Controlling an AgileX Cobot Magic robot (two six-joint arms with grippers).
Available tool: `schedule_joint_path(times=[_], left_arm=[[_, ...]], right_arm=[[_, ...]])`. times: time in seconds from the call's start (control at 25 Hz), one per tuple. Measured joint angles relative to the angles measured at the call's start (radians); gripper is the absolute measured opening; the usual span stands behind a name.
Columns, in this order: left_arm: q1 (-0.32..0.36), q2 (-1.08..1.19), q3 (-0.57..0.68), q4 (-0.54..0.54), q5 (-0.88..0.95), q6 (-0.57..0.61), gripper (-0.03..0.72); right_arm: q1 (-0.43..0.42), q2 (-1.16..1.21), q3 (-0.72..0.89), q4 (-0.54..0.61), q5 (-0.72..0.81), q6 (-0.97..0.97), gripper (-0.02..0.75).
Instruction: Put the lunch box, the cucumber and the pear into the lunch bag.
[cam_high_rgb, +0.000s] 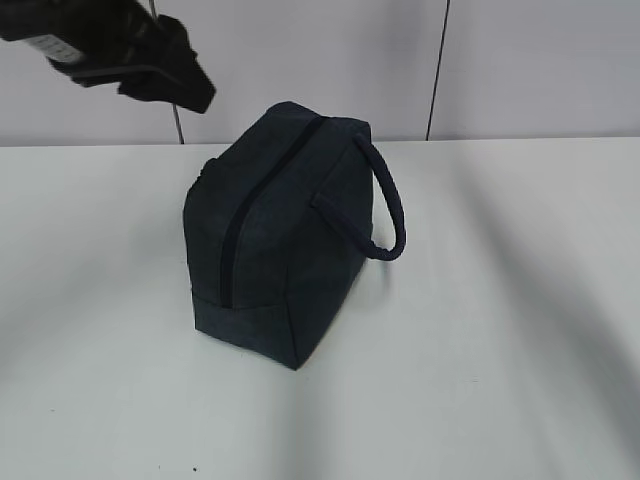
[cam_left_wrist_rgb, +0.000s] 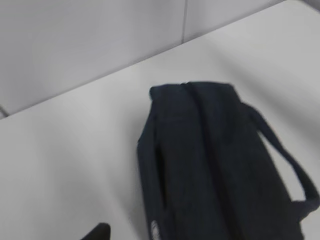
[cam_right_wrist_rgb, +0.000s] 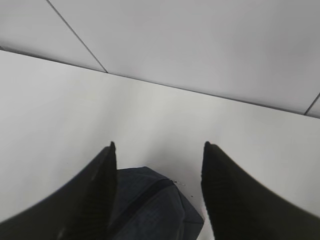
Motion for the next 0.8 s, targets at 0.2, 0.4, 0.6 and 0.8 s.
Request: schedule_joint_path(times=[0.2,0.4,0.6,0.8], left_arm=[[0.0,-0.071,0.0,0.278,0.187,-0.22,0.421],[0.0,-0.133,0.0,0.411,0.338,-0.337,0.421],[0.0,-0.226,0.0,0.423,0.398,-0.413,0.421],[0.0,-0.331,0.0,0.422,0.454,-0.448,0.422]], right_arm=[[0.0,-0.052,0.0,0.0,0.004,-0.002,0.43],[0.003,-0.129,0.038,-0.017,0.004,-0.017,0.426],[0.003,-0.278,0.248,-0.052,0.004,-0.029,0.426],[0.008,-0.502,0.574,-0.107,0.004,-0.039,0.424]])
